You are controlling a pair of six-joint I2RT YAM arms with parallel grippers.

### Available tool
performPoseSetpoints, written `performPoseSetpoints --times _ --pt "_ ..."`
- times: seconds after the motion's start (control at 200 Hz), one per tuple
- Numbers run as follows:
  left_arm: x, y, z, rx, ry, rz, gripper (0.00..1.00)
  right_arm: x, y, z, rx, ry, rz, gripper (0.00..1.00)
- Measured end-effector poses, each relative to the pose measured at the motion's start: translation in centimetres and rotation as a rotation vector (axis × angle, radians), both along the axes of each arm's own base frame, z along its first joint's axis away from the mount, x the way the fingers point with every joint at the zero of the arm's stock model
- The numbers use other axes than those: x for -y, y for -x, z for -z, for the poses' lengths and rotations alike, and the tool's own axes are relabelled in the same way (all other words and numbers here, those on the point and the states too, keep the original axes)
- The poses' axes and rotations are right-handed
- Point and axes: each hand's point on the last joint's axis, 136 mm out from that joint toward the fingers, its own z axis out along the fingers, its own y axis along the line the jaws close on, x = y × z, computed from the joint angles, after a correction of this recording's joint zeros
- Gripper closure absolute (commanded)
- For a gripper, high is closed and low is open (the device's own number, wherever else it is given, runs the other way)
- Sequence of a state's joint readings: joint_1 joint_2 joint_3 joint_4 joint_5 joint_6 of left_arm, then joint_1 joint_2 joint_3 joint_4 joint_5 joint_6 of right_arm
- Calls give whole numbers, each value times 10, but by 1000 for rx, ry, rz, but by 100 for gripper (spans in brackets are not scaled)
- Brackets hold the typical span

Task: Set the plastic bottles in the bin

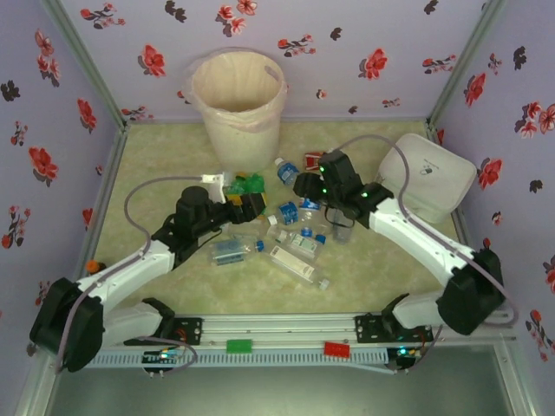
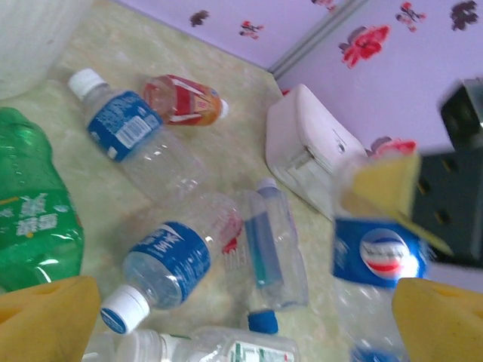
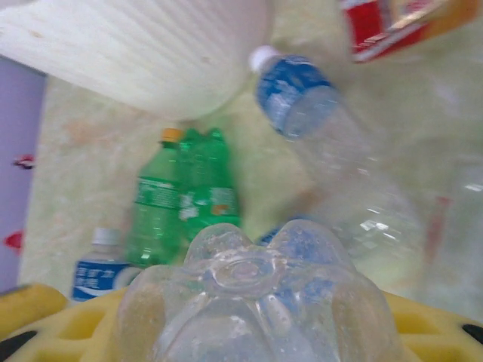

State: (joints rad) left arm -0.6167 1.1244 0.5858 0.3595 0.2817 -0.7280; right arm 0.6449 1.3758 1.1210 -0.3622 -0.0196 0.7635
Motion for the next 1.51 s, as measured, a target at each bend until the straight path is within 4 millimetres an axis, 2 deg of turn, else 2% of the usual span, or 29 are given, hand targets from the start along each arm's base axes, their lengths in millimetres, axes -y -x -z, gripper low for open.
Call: performPoseSetpoints --times 0.13,0.23,0.325,0.54,0.685,0.87,1.045,1.115,1.29,1.4,1.505 --pt "14 19 -16 64 19 78 0 -27 -7 0 -12 -97 -63 53" --pt "26 30 -20 90 25 129 0 -41 -10 -1 -24 -163 -89 54" --pt "34 33 -12 84 12 158 0 -50 -11 -5 -29 -211 -105 54" --pt "46 26 25 5 -50 179 0 -60 -9 -15 -18 -263 -125 54" --pt "58 20 23 7 -42 203 1 -62 -8 -14 -17 -266 -131 54" --pt "72 11 21 18 -19 226 12 -63 -5 -9 -24 -268 -135 54" --pt "82 10 24 -3 13 257 39 -61 -4 -1 -37 -265 -124 52" --pt "84 11 24 -13 21 263 48 -59 -5 0 -35 -259 -116 42" --pt "85 11 23 -14 25 269 48 -55 -6 1 -33 -242 -96 1" --pt "84 11 26 -19 16 262 48 -44 -6 1 -32 -187 -77 0" --pt "82 9 28 -23 -16 250 49 -18 -14 -6 -8 -140 -13 0"
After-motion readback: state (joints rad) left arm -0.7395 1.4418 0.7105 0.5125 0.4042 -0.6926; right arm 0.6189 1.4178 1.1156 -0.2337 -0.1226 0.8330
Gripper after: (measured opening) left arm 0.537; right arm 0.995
